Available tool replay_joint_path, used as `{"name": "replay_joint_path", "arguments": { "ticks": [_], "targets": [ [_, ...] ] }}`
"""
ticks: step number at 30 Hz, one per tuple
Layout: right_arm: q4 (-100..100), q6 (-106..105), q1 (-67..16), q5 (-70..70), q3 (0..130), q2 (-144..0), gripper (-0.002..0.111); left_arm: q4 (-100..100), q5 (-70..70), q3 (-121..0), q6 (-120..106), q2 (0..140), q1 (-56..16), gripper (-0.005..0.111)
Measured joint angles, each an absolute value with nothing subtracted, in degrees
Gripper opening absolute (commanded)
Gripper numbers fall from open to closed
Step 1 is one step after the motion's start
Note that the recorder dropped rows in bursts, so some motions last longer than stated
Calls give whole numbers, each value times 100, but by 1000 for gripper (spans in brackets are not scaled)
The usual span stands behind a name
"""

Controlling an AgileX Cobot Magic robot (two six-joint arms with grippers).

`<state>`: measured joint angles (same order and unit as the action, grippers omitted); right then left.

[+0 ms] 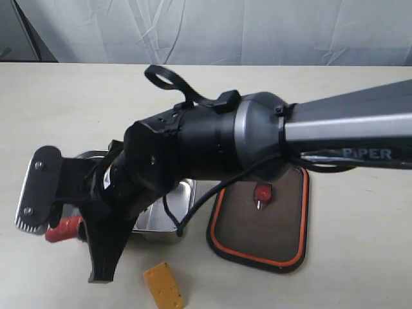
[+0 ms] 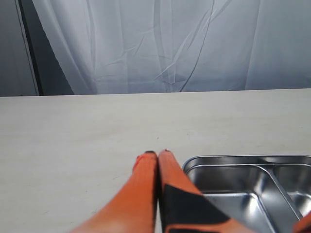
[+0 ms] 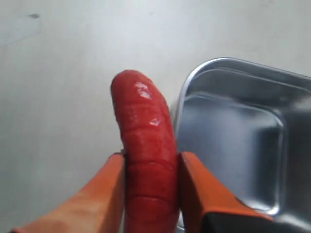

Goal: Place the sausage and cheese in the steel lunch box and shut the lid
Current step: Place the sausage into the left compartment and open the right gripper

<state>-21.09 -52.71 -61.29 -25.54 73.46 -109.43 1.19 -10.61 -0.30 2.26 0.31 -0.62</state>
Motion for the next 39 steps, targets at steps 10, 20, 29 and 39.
{"name": "replay_joint_path", "arguments": {
  "ticks": [10,20,29,39],
  "targets": [
    [-2204,-5105,-5966,-1476,7346,-10947,-1,119,-1061,-30,226,31,-62,0],
    [-2235,-4723,-5932,-1149,7346,-11215,12,119,-1061,-30,226,31,-62,0],
    [-2248,-4201,-5551,-1171,7346,-11290,49,119,-1061,-30,226,31,-62,0],
    [-2238,-3505,-5551,-1850,7346,-11078,49,119,-1061,-30,226,31,-62,0]
  ]
}}
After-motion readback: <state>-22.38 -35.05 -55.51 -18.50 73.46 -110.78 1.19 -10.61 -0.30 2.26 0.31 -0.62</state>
